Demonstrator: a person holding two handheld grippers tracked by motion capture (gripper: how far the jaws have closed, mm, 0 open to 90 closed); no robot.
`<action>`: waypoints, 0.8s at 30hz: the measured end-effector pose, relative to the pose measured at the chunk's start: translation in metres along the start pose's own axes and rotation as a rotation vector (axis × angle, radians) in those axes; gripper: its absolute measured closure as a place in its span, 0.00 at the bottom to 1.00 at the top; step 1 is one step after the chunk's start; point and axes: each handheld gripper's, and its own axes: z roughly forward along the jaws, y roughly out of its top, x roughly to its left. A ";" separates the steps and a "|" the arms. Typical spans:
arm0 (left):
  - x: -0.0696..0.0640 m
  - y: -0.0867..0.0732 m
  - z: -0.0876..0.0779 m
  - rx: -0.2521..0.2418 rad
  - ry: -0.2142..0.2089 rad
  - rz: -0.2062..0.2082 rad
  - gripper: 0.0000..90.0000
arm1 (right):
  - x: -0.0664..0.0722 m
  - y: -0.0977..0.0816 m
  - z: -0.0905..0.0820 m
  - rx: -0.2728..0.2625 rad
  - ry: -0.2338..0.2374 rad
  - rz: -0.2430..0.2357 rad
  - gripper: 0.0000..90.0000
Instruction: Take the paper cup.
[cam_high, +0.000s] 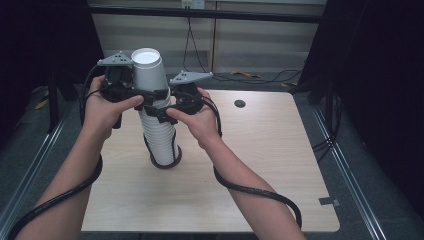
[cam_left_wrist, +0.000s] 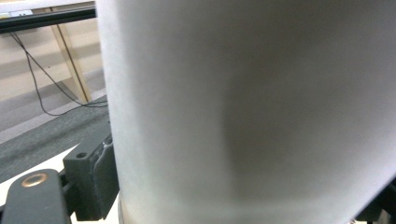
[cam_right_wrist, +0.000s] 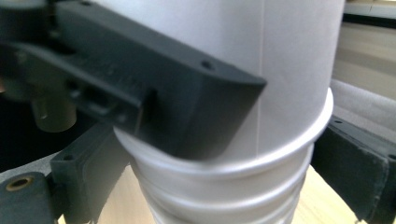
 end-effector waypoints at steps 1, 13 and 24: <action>0.000 0.001 0.000 0.004 0.001 -0.001 0.13 | 0.000 0.000 0.001 0.005 -0.003 -0.007 0.08; -0.002 0.017 -0.010 -0.031 0.014 -0.044 0.15 | 0.002 0.001 0.002 0.006 -0.017 -0.006 0.09; -0.005 0.042 -0.027 -0.067 0.033 -0.045 0.16 | 0.002 -0.001 0.000 -0.010 -0.017 -0.008 0.08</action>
